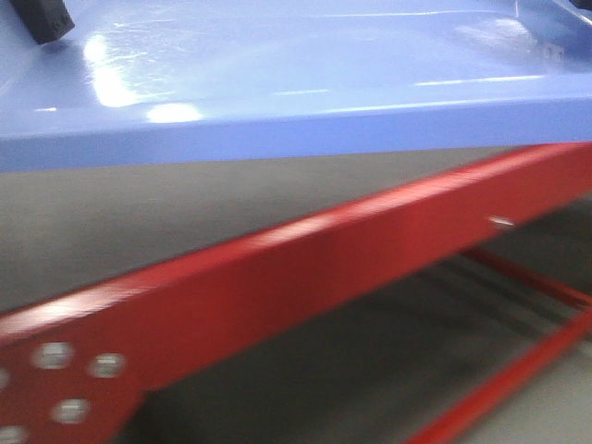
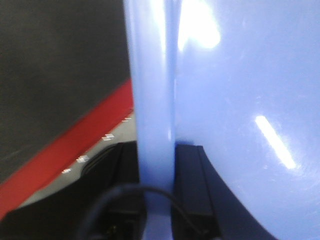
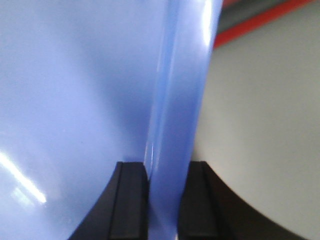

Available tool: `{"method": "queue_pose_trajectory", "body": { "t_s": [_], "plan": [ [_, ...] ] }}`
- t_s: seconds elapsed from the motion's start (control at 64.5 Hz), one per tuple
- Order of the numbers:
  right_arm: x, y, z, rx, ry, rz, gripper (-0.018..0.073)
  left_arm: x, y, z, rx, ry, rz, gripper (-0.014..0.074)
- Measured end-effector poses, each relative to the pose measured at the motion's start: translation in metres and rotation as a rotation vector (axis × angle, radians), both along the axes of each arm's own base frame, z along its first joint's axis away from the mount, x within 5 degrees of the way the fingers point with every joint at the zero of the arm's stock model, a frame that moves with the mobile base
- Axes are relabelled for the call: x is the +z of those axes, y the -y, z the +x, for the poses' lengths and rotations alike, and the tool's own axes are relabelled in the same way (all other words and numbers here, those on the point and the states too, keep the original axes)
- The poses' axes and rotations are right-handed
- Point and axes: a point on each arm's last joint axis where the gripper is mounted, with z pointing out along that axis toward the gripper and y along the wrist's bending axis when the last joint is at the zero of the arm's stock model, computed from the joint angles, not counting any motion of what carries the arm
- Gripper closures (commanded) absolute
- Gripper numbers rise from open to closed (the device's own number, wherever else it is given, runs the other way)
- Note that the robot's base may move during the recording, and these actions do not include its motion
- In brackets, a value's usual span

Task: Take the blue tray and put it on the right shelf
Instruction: 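Hold the tray level with both grippers while the base drives away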

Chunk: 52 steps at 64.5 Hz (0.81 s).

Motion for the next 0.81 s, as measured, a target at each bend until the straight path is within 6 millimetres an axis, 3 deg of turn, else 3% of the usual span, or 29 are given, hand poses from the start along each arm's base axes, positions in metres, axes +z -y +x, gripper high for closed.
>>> {"method": "queue_pose_trajectory", "body": {
  "t_s": [0.807],
  "plan": [
    [-0.0001, 0.0002, -0.0001, 0.000, -0.002, -0.002, 0.0503, 0.0000, 0.0002, -0.0001, 0.000, -0.001, -0.002, 0.0645]
  ]
}}
